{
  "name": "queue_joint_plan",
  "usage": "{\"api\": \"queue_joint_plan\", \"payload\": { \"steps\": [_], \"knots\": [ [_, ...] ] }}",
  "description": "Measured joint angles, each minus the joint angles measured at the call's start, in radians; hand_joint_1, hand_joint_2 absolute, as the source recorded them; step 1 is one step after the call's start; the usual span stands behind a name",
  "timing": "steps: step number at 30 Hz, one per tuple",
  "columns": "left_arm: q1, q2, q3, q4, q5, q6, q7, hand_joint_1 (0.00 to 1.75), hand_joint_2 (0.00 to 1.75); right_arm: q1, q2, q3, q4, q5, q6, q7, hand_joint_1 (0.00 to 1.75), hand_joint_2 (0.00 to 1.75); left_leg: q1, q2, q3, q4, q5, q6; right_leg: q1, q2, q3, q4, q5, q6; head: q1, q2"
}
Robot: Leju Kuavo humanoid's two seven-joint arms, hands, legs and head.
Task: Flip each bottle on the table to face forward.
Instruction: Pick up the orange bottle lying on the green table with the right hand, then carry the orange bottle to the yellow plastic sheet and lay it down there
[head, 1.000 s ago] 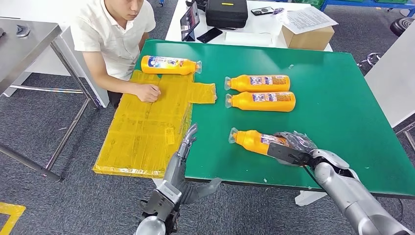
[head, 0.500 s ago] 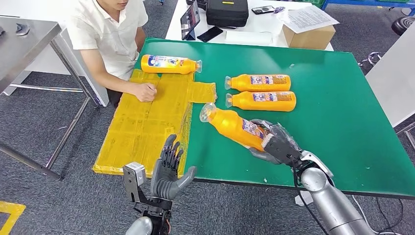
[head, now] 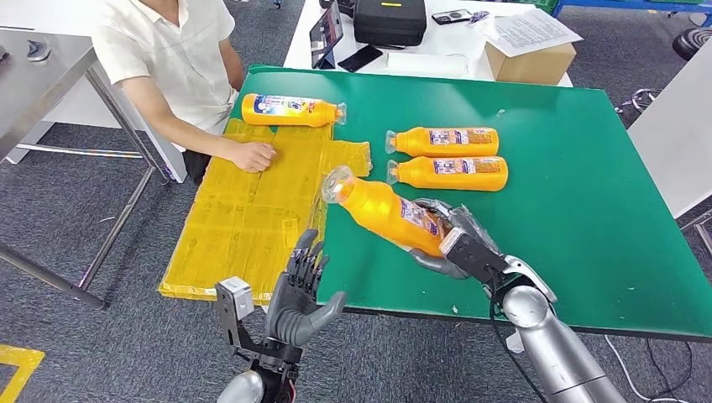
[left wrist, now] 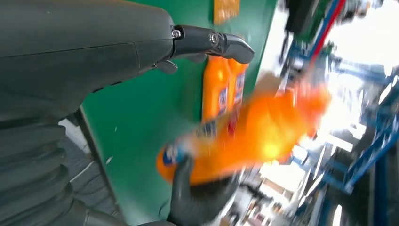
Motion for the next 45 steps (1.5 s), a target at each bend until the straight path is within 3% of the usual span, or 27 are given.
{"api": "queue_joint_plan", "payload": {
  "steps": [5,13,18,37,40,41,44,45],
  "knots": [
    [-0.029,0.001,-0.017,0.011,0.025,-0.016,0.043,0.0,1.75,-0.012,0.052,0.063,0.036,0.011,0.046,-0.033,1.75,1.75,0.0,0.0,0.0,0.0,0.0,0.0,0.0,0.0,0.0,0.0,0.0,0.0,0.0,0.0],
    [-0.083,-0.011,-0.008,0.056,0.078,-0.032,0.04,0.0,1.75,-0.032,0.125,0.156,0.053,-0.034,0.085,-0.052,1.75,1.75,0.0,0.0,0.0,0.0,0.001,-0.001,0.0,0.0,0.0,0.0,0.0,0.0,0.0,0.0],
    [-0.107,-0.021,-0.008,0.068,0.029,-0.009,0.001,0.0,1.75,-0.033,0.137,0.195,0.044,-0.054,0.089,-0.064,1.75,1.75,0.0,0.0,0.0,0.0,0.001,-0.001,0.0,0.0,-0.001,0.0,0.0,0.0,0.0,0.0],
    [-0.136,-0.031,0.003,0.113,0.091,-0.022,0.009,0.0,1.75,-0.032,0.155,0.249,0.014,-0.072,0.099,-0.076,1.75,1.75,0.0,0.0,0.0,0.0,0.001,-0.001,0.0,0.0,-0.001,0.0,0.0,0.0,0.0,0.0],
    [-0.136,-0.031,0.003,0.112,0.083,-0.022,-0.008,1.26,1.75,-0.032,0.155,0.251,0.014,-0.076,0.101,-0.075,1.71,1.75,0.0,0.0,0.0,0.0,0.001,-0.001,0.0,0.0,-0.001,0.0,0.0,0.0,0.0,0.0],
    [-0.135,-0.031,0.003,0.11,0.077,-0.022,-0.016,1.7,1.75,-0.032,0.155,0.251,0.014,-0.078,0.101,-0.075,1.54,1.75,0.0,0.0,0.0,0.0,0.001,-0.001,0.0,0.0,-0.001,0.0,0.0,0.0,0.0,0.0],
    [-0.134,-0.031,0.005,0.101,0.068,-0.02,-0.026,1.75,1.75,-0.035,0.157,0.255,0.015,-0.084,0.101,-0.074,0.27,1.75,0.0,0.001,0.0,0.0,0.001,-0.001,0.0,0.0,-0.001,0.0,0.0,0.0,0.0,0.0],
    [-0.134,-0.031,0.007,0.098,0.071,-0.02,-0.024,1.75,1.75,-0.036,0.158,0.258,0.015,-0.084,0.101,-0.074,0.01,1.75,0.0,0.001,0.0,0.0,0.001,-0.001,0.0,0.0,-0.001,0.0,0.0,0.0,0.0,0.0]
  ]
}}
